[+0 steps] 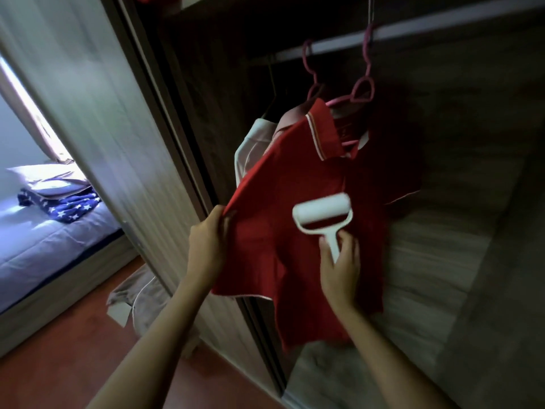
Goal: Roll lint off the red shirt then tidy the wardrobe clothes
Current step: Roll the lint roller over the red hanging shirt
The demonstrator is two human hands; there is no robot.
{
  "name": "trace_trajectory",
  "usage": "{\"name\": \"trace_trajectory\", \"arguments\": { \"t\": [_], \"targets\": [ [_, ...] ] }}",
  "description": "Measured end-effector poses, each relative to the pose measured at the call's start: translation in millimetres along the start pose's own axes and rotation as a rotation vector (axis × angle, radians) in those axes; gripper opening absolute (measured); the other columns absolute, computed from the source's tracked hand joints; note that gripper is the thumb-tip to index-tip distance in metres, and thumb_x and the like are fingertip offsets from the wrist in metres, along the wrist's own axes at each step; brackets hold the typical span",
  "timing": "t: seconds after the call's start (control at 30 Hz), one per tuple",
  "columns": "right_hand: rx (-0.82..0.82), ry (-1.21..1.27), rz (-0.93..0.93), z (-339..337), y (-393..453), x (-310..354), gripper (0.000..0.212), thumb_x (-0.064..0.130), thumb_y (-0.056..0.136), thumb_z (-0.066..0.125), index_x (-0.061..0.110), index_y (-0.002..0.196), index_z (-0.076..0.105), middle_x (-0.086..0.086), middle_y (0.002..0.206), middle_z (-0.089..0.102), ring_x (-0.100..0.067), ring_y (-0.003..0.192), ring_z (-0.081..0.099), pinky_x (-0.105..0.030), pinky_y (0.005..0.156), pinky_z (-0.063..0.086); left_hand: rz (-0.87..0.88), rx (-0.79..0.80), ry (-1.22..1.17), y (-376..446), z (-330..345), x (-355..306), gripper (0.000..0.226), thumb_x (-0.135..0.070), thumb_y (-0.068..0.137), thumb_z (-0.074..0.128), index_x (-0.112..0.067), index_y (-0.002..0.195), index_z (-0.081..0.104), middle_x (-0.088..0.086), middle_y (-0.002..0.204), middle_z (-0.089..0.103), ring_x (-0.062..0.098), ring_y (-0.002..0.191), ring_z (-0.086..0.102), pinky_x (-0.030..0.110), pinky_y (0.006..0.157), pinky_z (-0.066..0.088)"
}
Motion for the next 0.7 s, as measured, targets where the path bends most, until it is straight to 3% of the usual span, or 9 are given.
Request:
{"name": "trace_trajectory", "arguments": {
  "t": [0.1, 0.17, 0.27, 0.4, 0.57, 0.7],
  "targets": [
    [-0.102, 0.058, -0.049, 3.3, 33.7, 18.8, 0.029, 0.023, 0.091, 0.063, 0.006, 0.113, 0.058, 0.003, 0.103, 0.056, -0.002, 0.091, 0.048, -0.007, 0.076, 0.032, 0.036, 0.067, 0.03, 18.7, 4.5, 3.8, 0.026, -0.016, 0.084, 0.037, -0.006, 0.097, 0.057, 0.013, 0.081, 0.065, 0.034, 0.073, 0.063, 0.045, 0.066, 0.051],
    [-0.078, 0.058, -0.03, 12.3, 42.0, 10.2, 0.031, 0.025, 0.092, 0.062, 0.007, 0.117, 0.059, 0.002, 0.105, 0.057, -0.003, 0.092, 0.049, -0.009, 0.077, 0.033, 0.016, 0.115, 0.051, 25.4, 8.2, 6.4, 0.036, -0.006, 0.071, 0.036, -0.007, 0.101, 0.055, 0.013, 0.089, 0.063, 0.032, 0.08, 0.06, 0.045, 0.071, 0.05],
    [0.069, -0.035, 0.08, 31.0, 29.0, -28.3, 0.034, 0.027, 0.093, 0.06, 0.01, 0.123, 0.058, -0.011, 0.11, 0.062, -0.019, 0.097, 0.057, -0.019, 0.078, 0.035, -0.046, 0.098, 0.134, 28.7, 11.3, 11.2, 0.037, -0.003, 0.077, 0.04, -0.01, 0.112, 0.054, 0.013, 0.104, 0.059, 0.033, 0.089, 0.059, 0.048, 0.077, 0.051],
    [0.305, -0.285, 0.317, 40.9, -10.3, -85.1, 0.029, 0.033, 0.09, 0.061, 0.018, 0.115, 0.061, -0.012, 0.106, 0.061, -0.034, 0.099, 0.061, -0.035, 0.077, 0.043, -0.04, 0.1, 0.23, 37.5, 11.7, 21.6, 0.023, -0.01, 0.087, 0.045, -0.009, 0.106, 0.057, 0.013, 0.097, 0.064, 0.037, 0.085, 0.063, 0.048, 0.073, 0.053],
    [0.13, -0.13, 0.179, 41.7, 3.9, -48.3, 0.021, 0.024, 0.09, 0.063, 0.012, 0.107, 0.062, -0.006, 0.1, 0.06, -0.019, 0.087, 0.057, -0.023, 0.073, 0.033, 0.022, 0.06, 0.382, 46.6, 7.0, 36.6, 0.023, -0.004, 0.085, 0.051, -0.011, 0.103, 0.064, 0.013, 0.081, 0.069, 0.038, 0.08, 0.063, 0.047, 0.065, 0.054],
    [0.044, 0.058, 0.047, 49.0, 30.2, -5.5, 0.019, 0.028, 0.095, 0.056, 0.012, 0.103, 0.062, 0.003, 0.093, 0.057, -0.008, 0.081, 0.052, -0.016, 0.071, 0.036, -0.115, -0.02, 0.286, 39.4, 9.2, 30.2, 0.024, -0.002, 0.086, 0.047, -0.01, 0.105, 0.058, 0.014, 0.085, 0.067, 0.036, 0.075, 0.064, 0.048, 0.067, 0.055]
  ]
}}
Point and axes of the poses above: each hand's wrist, its own y-axis towards the middle knuckle, its own z-axis out of the palm, x = y × z, the point moved 4 cm from there along y, towards the middle knuckle
